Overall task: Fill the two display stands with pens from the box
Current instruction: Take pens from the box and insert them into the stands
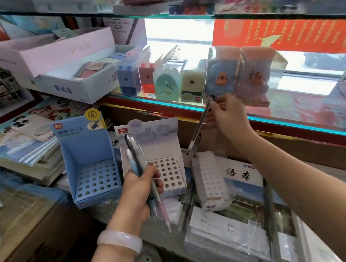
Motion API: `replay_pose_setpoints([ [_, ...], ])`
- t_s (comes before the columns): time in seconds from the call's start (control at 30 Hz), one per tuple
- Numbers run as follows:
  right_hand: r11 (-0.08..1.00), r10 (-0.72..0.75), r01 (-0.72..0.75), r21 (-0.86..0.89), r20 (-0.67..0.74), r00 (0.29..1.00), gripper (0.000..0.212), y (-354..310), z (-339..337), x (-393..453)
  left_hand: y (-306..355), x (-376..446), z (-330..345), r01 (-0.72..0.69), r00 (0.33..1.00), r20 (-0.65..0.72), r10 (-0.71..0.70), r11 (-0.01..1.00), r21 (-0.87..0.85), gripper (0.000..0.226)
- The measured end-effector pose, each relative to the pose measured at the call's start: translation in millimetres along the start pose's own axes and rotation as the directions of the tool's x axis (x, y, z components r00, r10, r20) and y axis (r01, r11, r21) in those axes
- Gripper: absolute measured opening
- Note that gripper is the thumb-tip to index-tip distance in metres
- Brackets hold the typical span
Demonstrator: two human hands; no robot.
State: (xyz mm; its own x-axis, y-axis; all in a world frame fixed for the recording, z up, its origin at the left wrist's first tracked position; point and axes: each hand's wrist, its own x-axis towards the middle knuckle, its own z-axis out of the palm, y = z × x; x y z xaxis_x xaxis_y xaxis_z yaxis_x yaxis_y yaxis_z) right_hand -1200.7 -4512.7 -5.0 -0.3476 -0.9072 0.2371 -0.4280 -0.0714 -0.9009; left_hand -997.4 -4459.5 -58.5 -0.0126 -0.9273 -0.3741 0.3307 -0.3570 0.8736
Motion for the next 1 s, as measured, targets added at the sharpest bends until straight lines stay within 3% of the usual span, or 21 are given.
replay_pose_setpoints([
  [0.1, 0.911, -0.192, 0.158, -0.380, -0.053, 0.980, 0.012, 24, -14, 4, -3, 2, 3, 0.000, 1.000, -0.010, 0.001, 1.000, 0.028, 0.003],
  [0.17, 0.861, -0.207, 0.186, -0.474, 0.009, 0.978, 0.018, 36, -11, -1, -4, 3, 6, -0.008, 1.000, -0.014, 0.009, 0.999, 0.040, 0.004],
  [0.5, 0.868, -0.106, 0.133, -0.478, 0.083, 0.991, 0.016, 67, 25, -6, -4, 4, 9, -0.044, 0.999, -0.001, 0.044, 0.993, 0.105, 0.006],
  [0.77, 0.797, -0.026, 0.128, -0.590, 0.178, 0.984, 0.014, 79, 33, -5, -4, 6, 9, -0.028, 1.000, -0.012, 0.029, 0.997, 0.069, 0.005],
  [1.0, 0.792, 0.050, 0.056, -0.608, 0.157, 0.986, 0.008, 78, 39, -4, -1, 0, 7, -0.047, 0.999, 0.022, 0.045, 0.997, 0.066, 0.010],
])
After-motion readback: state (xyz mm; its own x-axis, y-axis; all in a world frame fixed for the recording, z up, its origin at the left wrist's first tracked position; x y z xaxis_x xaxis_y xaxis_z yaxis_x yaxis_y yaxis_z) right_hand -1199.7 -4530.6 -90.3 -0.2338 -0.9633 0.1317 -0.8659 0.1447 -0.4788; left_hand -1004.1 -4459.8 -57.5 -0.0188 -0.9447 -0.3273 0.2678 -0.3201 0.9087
